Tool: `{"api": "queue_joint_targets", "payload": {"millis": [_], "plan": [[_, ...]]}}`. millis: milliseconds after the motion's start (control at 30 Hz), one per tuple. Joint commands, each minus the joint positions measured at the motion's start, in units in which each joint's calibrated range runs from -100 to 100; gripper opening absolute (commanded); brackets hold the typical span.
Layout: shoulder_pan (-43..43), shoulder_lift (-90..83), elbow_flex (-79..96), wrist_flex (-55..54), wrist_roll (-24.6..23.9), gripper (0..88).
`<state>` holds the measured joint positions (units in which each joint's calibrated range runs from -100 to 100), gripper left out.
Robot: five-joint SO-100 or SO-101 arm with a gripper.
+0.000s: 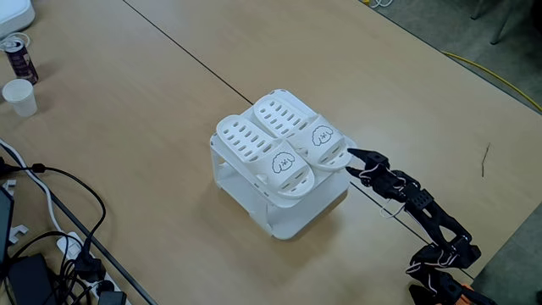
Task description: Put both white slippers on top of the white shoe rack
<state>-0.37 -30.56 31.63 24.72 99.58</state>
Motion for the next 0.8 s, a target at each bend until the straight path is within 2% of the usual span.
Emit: {"api": "queue_joint_targets", "payload": {"millis": [0,467,767], "plan": [[0.54,0.98,-5.96,-0.65,0.42,23.7],[0.05,2.16,-6.86,-0.48,0.42,23.7],[-2.34,-16.01,9.65,-0.91,0.42,23.6]]}}
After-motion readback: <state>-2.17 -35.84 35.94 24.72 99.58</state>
